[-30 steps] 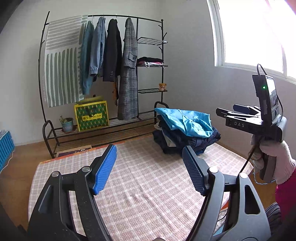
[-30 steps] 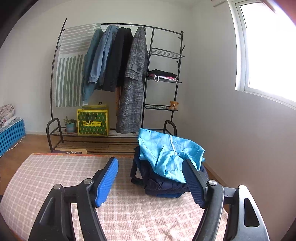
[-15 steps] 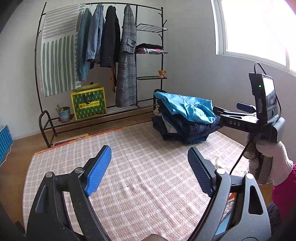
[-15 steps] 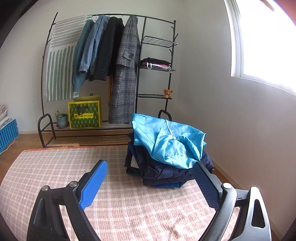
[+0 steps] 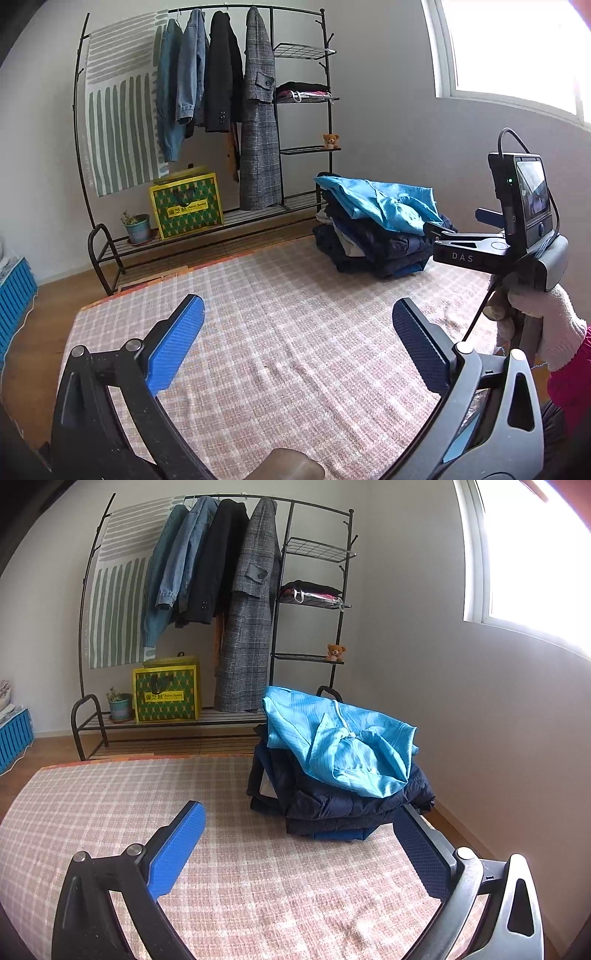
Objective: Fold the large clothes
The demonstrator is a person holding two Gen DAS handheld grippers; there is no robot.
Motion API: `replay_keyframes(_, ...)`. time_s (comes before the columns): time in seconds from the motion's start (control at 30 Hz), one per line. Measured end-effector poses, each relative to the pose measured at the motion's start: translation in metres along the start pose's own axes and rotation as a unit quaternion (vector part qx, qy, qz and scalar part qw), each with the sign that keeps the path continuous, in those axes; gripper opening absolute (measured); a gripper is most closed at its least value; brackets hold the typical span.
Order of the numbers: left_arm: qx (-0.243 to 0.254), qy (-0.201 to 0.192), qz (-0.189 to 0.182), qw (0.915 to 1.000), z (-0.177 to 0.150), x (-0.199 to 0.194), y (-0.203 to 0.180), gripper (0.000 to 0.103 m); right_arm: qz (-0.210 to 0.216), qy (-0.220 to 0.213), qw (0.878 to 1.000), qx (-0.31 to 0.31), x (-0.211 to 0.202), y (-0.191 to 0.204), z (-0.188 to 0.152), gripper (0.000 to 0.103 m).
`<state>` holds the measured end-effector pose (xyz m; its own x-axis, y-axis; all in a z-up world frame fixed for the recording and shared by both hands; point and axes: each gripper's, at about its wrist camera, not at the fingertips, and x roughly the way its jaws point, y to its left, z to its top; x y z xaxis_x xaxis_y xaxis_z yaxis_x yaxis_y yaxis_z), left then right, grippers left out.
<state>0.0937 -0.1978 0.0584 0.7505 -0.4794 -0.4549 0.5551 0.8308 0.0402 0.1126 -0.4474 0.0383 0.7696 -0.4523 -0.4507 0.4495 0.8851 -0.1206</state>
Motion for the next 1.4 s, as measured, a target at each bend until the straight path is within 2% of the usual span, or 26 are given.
replay_keyframes(0.23,0.015,0.016,0.011,0.9997,-0.006,0.006,-0.004,0.103,-0.002,0.002,1.0,0.009,0.003,-0.003,-0.002,0.103)
replay_keyframes(0.47,0.033,0.014,0.025,0.999,-0.008,0.005,-0.009,0.103,-0.004,0.008,1.0,0.015,0.006,-0.005,-0.005,0.103)
replay_keyframes(1.4,0.022,0.018,0.036,0.9989,-0.012,0.003,-0.005,0.103,-0.005,0.013,1.0,0.008,0.011,0.0,-0.011,0.103)
